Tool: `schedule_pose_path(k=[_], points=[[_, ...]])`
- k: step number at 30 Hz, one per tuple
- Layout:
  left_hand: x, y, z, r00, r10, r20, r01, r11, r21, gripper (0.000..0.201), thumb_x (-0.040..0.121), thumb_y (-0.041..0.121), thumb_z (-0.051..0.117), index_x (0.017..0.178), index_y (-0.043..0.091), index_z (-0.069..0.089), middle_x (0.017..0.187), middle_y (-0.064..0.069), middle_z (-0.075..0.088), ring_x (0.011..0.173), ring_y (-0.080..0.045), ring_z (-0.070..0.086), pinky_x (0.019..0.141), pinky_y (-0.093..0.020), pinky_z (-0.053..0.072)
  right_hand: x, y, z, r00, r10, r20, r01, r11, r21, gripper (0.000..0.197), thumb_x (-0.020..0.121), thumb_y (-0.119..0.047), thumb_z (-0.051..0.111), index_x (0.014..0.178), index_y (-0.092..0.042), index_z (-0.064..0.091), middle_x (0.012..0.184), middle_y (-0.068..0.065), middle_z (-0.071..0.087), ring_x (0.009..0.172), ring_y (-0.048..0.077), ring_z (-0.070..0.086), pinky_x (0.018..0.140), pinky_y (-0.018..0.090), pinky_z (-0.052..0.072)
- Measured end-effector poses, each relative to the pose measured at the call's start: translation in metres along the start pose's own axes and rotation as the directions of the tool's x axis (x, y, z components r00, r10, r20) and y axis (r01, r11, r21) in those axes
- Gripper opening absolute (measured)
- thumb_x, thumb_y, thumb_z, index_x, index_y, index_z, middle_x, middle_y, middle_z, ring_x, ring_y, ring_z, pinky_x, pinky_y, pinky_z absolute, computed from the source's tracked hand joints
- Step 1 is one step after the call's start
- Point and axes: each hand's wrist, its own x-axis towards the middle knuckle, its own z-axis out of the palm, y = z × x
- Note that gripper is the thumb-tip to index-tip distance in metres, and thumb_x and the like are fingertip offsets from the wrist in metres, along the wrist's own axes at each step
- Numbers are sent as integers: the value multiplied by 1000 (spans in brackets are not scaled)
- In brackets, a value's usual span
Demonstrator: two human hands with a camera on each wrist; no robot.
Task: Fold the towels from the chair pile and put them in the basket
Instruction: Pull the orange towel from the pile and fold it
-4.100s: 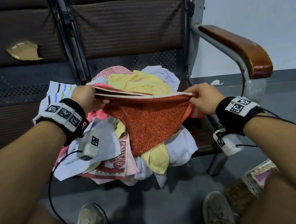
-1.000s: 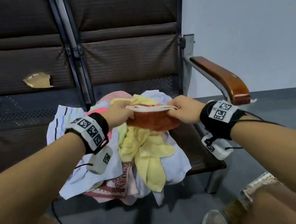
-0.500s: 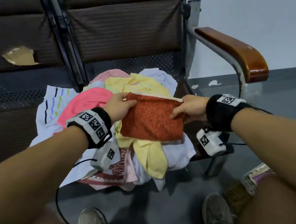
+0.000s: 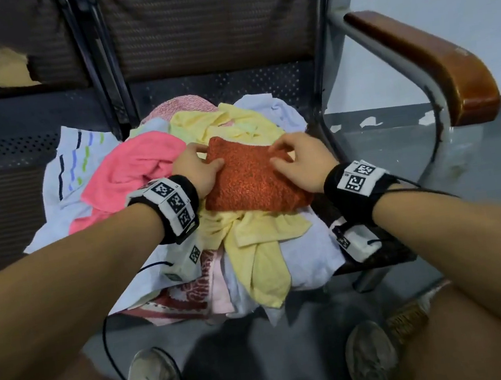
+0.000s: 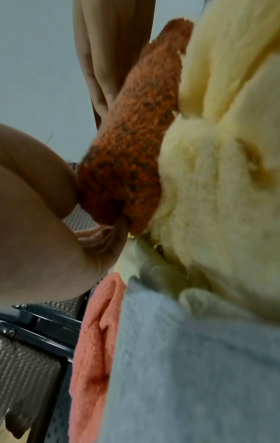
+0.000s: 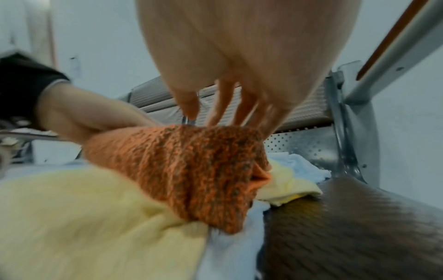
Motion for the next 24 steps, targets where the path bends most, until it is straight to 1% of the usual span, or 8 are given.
schedule_pose_path(k=[2, 4, 6, 9, 13, 17, 21, 24], points=[[-6, 4, -7, 993, 90, -72, -90, 996, 7, 42, 79, 39, 75, 115, 23, 59, 85, 11, 58, 82, -13, 60, 58, -20, 36, -14, -4, 3, 979, -71, 190, 84, 995, -60, 30, 91, -46, 63, 114, -27, 68, 114, -6, 68, 105, 16, 63, 94, 33, 49], [-17, 9, -15, 959, 281, -28, -281, 960, 2, 34, 74, 37, 74, 102, 26, 59, 92, 8, 61, 78, -7, 58, 63, -19, 40, -23, -3, 7, 930, -43, 364, 86, 991, -103, 51, 88, -59, 62, 130, -29, 61, 122, -5, 66, 108, 16, 62, 97, 33, 49], [-35, 11, -22, 887, 418, 196, -424, 905, -8, 38, 70, 41, 72, 103, 27, 61, 100, 8, 64, 87, -6, 60, 74, -20, 46, -28, 2, 8, 898, -35, 439, 90, 991, -104, 70, 84, -59, 68, 144, -28, 49, 131, -5, 63, 116, 17, 60, 101, 30, 47], [-54, 2, -23, 776, 438, 454, -553, 819, 154, 61, 72, 36, 80, 127, 21, 59, 122, -1, 61, 107, -16, 58, 93, -28, 45, -32, 8, 9, 895, -44, 445, 136, 974, -179, 83, 87, -43, 72, 155, -19, 32, 149, 2, 49, 132, 21, 51, 107, 25, 36], [-57, -2, -31, 836, 386, 390, -504, 822, 267, 47, 85, 20, 72, 129, 18, 58, 119, -6, 68, 105, -23, 64, 92, -33, 50, -34, 9, 0, 917, -36, 398, 140, 962, -235, 58, 94, -19, 63, 149, -18, 46, 133, 8, 64, 121, 27, 59, 102, 28, 43], [-57, 3, -39, 888, 296, 351, -363, 921, 140, 29, 88, 22, 68, 116, 21, 66, 101, -3, 71, 90, -22, 66, 85, -36, 53, -37, 6, -18, 943, -35, 331, 113, 970, -217, 40, 87, -5, 58, 125, -15, 65, 109, 8, 72, 103, 28, 65, 91, 32, 50], [-59, 15, -41, 907, 278, 316, -276, 960, -50, 20, 95, 25, 58, 107, 11, 66, 98, -5, 69, 93, -26, 64, 79, -36, 51, -41, 5, -32, 970, -20, 241, 29, 999, -33, 19, 81, -8, 58, 95, -20, 63, 83, 3, 67, 80, 22, 64, 76, 37, 54], [-57, 15, -33, 945, 239, 222, -246, 969, 4, 32, 99, 40, 53, 116, 14, 60, 103, -5, 66, 94, -24, 62, 84, -36, 50, -41, 10, -29, 962, 105, 253, -153, 972, 178, 10, 87, -10, 56, 91, -19, 58, 77, -1, 61, 72, 16, 59, 67, 30, 49]])
